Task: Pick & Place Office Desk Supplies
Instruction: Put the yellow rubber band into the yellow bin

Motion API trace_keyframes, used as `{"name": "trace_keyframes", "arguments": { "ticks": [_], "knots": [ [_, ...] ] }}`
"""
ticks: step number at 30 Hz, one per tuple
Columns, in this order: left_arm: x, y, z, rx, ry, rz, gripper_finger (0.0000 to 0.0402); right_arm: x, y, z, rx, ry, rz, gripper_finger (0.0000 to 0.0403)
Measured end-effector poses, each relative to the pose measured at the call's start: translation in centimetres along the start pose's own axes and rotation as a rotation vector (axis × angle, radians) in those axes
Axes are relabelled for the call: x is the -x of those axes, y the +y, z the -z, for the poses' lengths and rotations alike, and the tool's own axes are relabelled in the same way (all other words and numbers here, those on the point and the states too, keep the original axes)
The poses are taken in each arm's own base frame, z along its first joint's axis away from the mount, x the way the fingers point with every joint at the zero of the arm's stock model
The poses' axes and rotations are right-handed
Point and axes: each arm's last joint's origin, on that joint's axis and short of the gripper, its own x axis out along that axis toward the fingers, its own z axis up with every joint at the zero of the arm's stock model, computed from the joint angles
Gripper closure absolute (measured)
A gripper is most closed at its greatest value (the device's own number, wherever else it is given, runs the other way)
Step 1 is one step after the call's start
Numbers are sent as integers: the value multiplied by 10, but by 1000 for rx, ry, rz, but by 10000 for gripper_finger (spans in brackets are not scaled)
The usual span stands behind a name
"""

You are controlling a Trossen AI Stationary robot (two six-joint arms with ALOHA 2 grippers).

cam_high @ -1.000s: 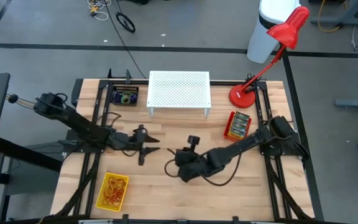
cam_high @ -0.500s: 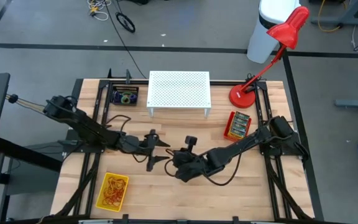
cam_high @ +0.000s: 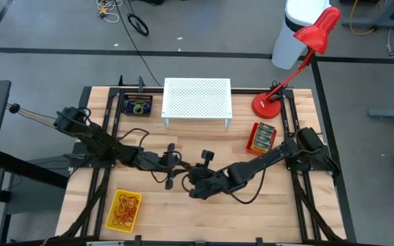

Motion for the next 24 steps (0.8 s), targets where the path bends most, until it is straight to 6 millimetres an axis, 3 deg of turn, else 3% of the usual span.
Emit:
{"name": "trace_keyframes", "arguments": {
  "ticks": [4, 11, 16, 19, 24],
  "knots": [
    [3, 1, -3, -19, 5, 3, 386, 2, 3, -1, -8, -19, 5, 389],
    [13, 4, -10, -43, 49, -10, 396, 38, 9, -13, -41, -139, 136, 300],
    [32, -1, -19, -12, 87, 40, 398, 62, 8, -14, 1, -148, 178, 249],
    [48, -7, -26, 27, 187, 101, 398, 63, 9, -10, 25, -129, 177, 263],
    [80, -31, -47, 116, 419, 220, 398, 53, 5, 0, 50, -93, 168, 355]
  ]
}}
